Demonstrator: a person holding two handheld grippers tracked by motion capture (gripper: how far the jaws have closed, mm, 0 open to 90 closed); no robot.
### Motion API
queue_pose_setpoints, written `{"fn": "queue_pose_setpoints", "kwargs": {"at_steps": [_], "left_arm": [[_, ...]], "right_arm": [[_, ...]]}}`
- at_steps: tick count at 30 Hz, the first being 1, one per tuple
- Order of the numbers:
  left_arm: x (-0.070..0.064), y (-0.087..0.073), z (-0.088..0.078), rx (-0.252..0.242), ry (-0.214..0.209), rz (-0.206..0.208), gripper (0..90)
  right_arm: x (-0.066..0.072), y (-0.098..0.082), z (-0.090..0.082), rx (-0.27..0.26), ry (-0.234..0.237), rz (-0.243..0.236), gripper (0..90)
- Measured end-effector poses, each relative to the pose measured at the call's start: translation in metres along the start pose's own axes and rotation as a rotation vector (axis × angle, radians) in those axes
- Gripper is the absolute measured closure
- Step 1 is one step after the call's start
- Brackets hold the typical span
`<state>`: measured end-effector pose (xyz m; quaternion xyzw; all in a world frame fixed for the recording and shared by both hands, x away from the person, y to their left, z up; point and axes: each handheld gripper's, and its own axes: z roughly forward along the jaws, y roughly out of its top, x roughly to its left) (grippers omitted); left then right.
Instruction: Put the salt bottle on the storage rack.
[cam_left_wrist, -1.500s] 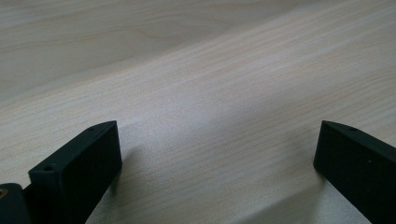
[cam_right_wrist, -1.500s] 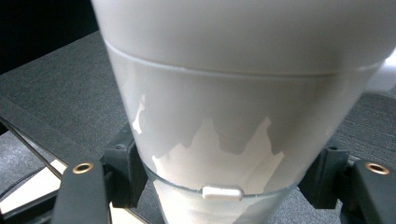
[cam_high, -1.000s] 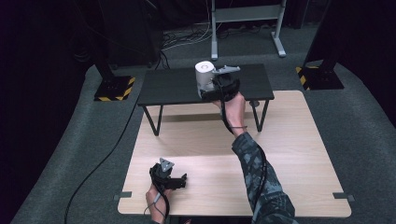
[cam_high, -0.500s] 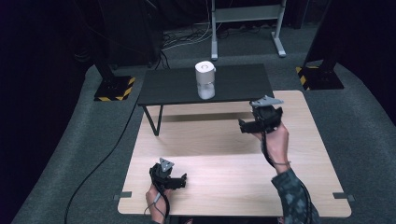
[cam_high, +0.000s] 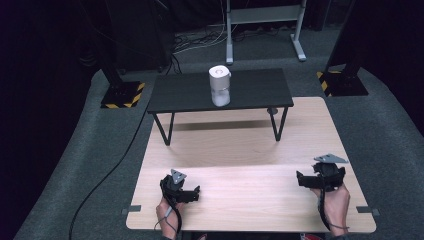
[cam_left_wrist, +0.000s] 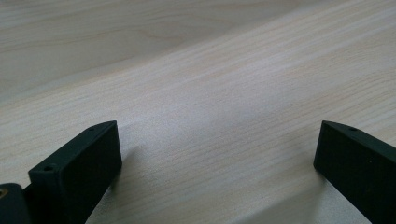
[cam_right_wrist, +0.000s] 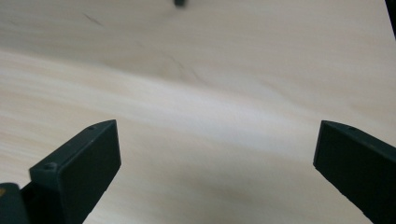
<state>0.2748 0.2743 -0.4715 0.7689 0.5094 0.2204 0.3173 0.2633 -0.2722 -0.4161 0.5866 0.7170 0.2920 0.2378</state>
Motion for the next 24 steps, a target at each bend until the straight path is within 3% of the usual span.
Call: {"fn": "queue_pose_setpoints", "kwargs": {"at_steps": [3, 8, 16, 24], "left_arm": [[0.000, 0.000, 0.000, 0.000, 0.000, 0.000, 0.2], [0.000, 0.000, 0.000, 0.000, 0.000, 0.000, 0.2], [0.000, 0.000, 0.000, 0.000, 0.000, 0.000, 0.2], [0.000, 0.000, 0.000, 0.000, 0.000, 0.000, 0.2]], "right_arm": [[-0.011, -0.024, 0.004, 0.016, -0.014, 0.055, 0.0], [-0.017, -0.040, 0.009, 0.020, -0.011, 0.087, 0.0], [-0.016, -0.049, 0.014, 0.027, -0.010, 0.096, 0.0], [-0.014, -0.047, 0.021, 0.038, 0.001, 0.080, 0.0]]}}
